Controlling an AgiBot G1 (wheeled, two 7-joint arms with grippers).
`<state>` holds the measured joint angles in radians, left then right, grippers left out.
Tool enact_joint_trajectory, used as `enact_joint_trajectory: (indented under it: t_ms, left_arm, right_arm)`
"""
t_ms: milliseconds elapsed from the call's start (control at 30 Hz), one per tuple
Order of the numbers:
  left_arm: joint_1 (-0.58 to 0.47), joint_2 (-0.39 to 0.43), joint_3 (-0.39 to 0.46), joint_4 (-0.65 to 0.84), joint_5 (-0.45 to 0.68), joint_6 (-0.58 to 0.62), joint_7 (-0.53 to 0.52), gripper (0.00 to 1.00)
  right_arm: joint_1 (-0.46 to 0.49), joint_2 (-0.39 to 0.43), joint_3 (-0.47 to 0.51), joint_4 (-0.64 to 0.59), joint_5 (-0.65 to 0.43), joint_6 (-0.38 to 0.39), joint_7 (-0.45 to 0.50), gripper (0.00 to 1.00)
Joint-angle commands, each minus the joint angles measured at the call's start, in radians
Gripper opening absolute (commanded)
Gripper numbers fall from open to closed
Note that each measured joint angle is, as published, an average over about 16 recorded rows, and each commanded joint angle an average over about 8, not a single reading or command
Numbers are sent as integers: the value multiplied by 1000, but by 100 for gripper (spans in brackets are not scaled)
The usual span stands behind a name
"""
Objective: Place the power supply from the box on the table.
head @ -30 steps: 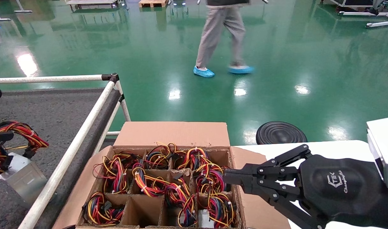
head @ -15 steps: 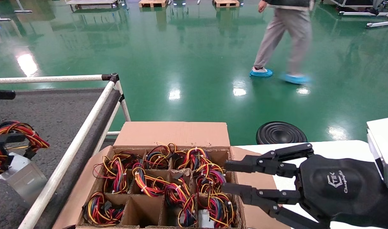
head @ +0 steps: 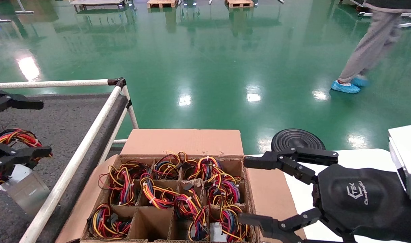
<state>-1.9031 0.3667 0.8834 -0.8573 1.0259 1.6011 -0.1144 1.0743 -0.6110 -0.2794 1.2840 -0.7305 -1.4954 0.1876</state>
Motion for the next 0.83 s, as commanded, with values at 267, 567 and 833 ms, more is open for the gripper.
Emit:
enact_joint_trajectory:
  t_ms: [267,567,833]
  left_arm:
    - [77,23,-56,-40,-27,-10,-7,100]
    - [154,45,-112,-79,-55,-20,-14,100]
    - [209,62,-152,-107,-74,-27,-18,100]
  right_arm:
    - [0,0,0,0,0,0,0,100]
    - [0,0,0,0,0,0,0,100]
    - [0,0,0,0,0,0,0,100]
